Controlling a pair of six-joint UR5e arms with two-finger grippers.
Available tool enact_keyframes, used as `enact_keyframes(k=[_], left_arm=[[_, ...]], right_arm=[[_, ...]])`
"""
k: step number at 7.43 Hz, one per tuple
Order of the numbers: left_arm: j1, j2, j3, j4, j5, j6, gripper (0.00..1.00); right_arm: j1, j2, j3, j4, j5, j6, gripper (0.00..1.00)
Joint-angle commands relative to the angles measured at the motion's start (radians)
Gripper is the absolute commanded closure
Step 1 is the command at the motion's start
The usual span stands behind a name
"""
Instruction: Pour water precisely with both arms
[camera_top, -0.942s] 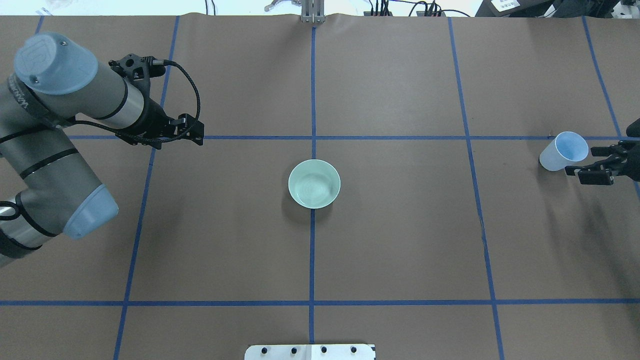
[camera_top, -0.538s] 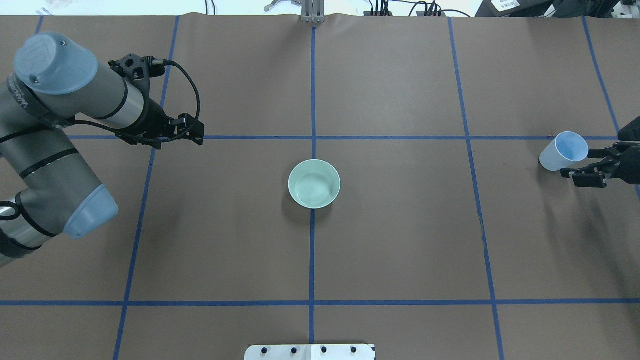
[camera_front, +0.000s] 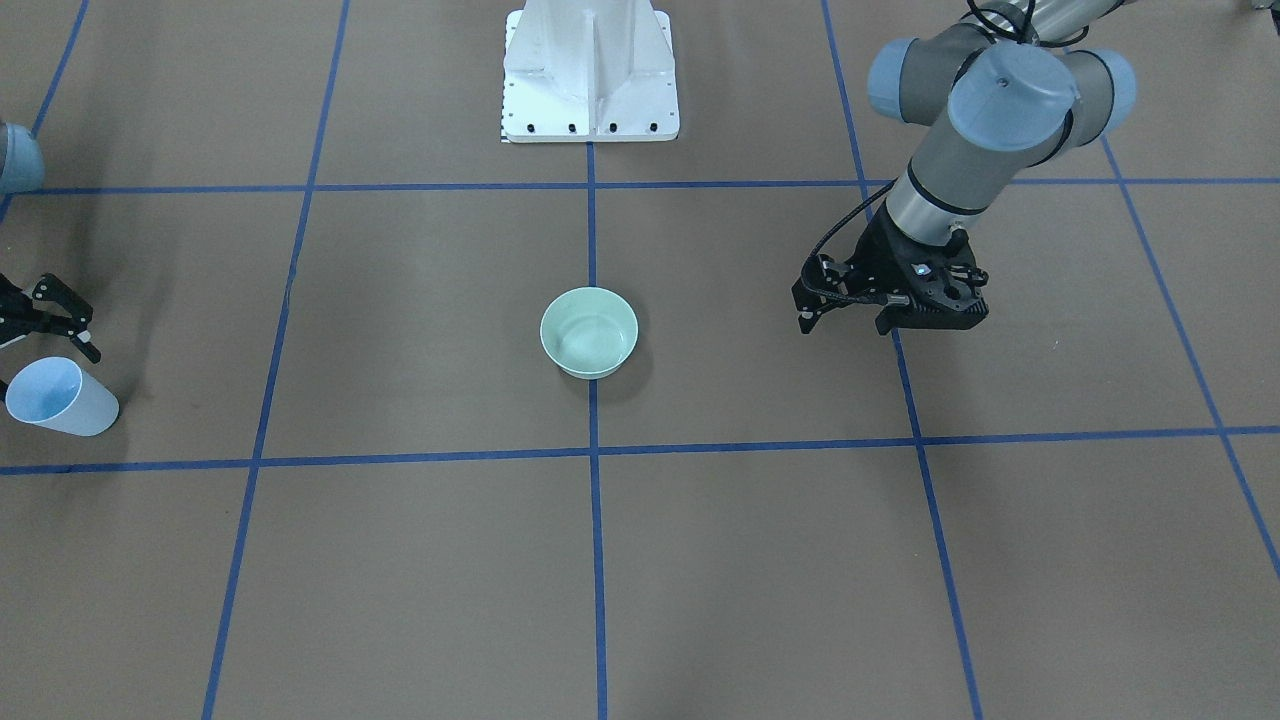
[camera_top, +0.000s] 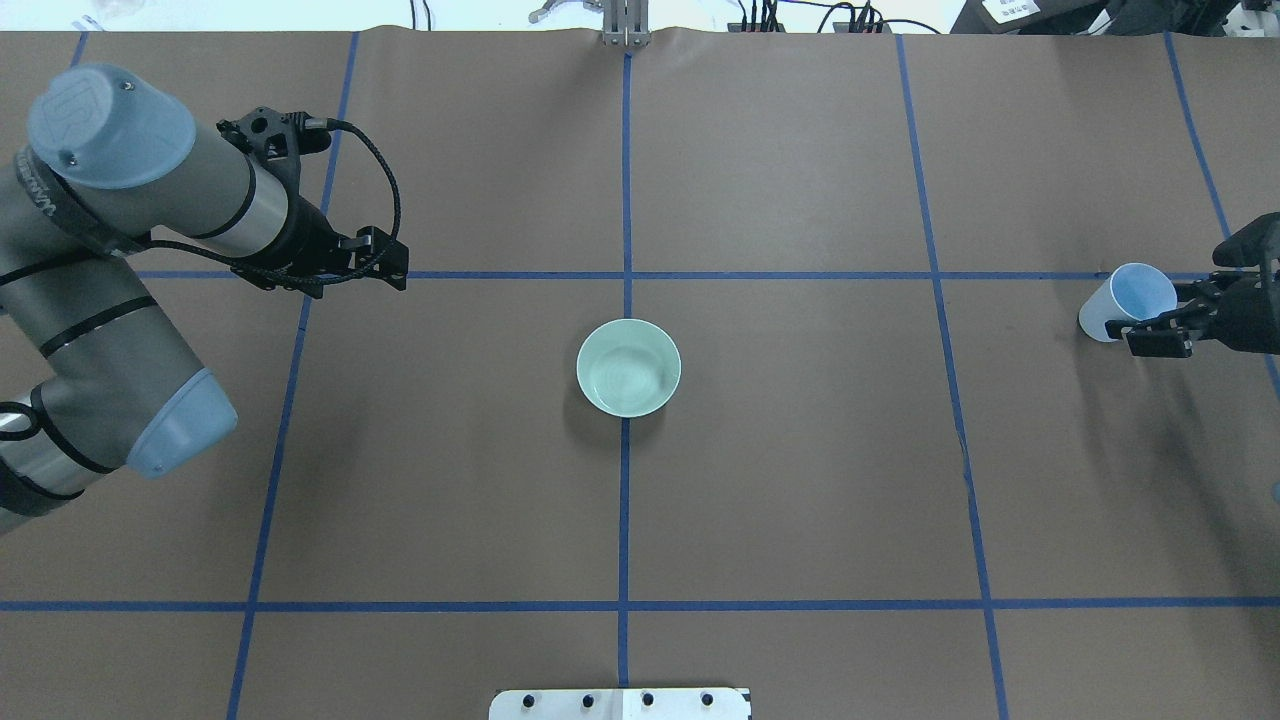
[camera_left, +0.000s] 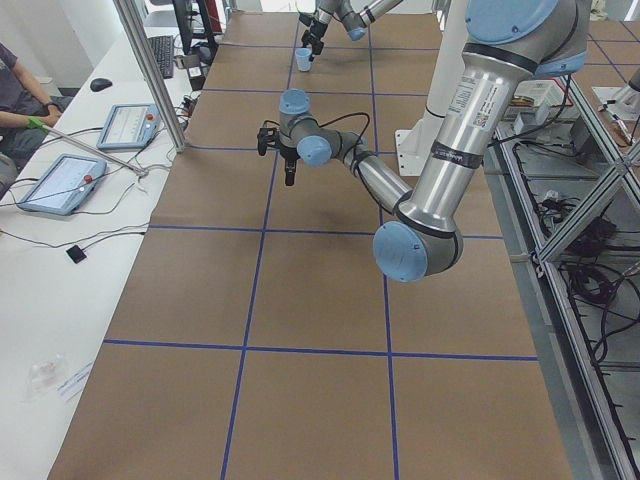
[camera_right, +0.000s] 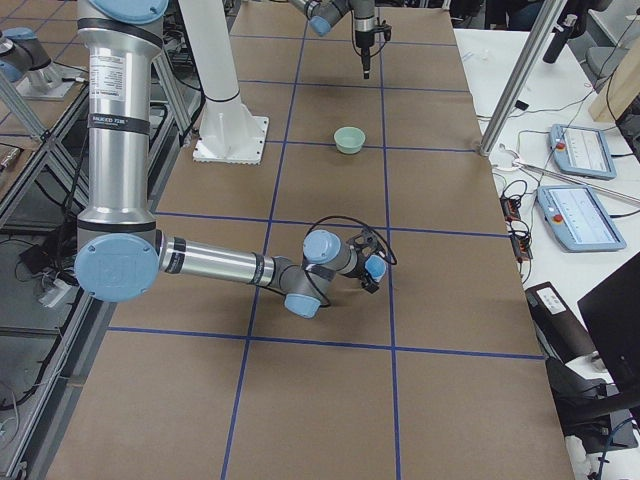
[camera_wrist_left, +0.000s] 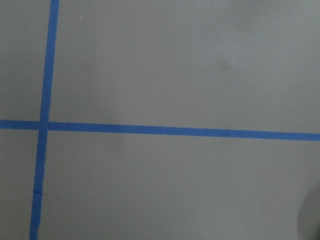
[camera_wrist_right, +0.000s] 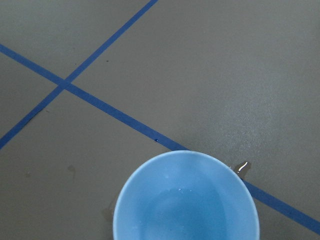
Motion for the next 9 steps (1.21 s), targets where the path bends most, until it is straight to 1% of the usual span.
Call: enact_keyframes(k=[1,4,5,6,7,8,9], left_arm=[[0.0,-0.001,0.001,0.0,0.0,0.0,0.0],[0.0,-0.001,0.001,0.003,0.0,0.0,0.0],[0.0,-0.001,0.001,0.003,0.0,0.0,0.0],[0.002,-0.003,0.001,0.003,0.0,0.0,0.0],[0.002,-0.003,0.001,0.003,0.0,0.0,0.0],[0.002,-0.003,0.001,0.003,0.0,0.0,0.0],[0.0,-0.004,-0.005,0.003,0.0,-0.009,0.0]], right_arm=[[-0.002,0.009,-0.011,0.0,-0.011,0.0,0.01],[-0.005,0.032,-0.025,0.0,-0.013,0.002,0.02],[-0.005,0.032,-0.025,0.0,-0.013,0.005,0.16],[-0.005,0.032,-0.027,0.001,-0.013,0.002,0.35],[-0.005,0.032,-0.025,0.001,-0.011,0.0,0.51],[-0.005,0.04,-0.009,0.0,-0.011,-0.001,0.62],[-0.003,0.064,0.02,-0.011,-0.008,0.003,0.67]])
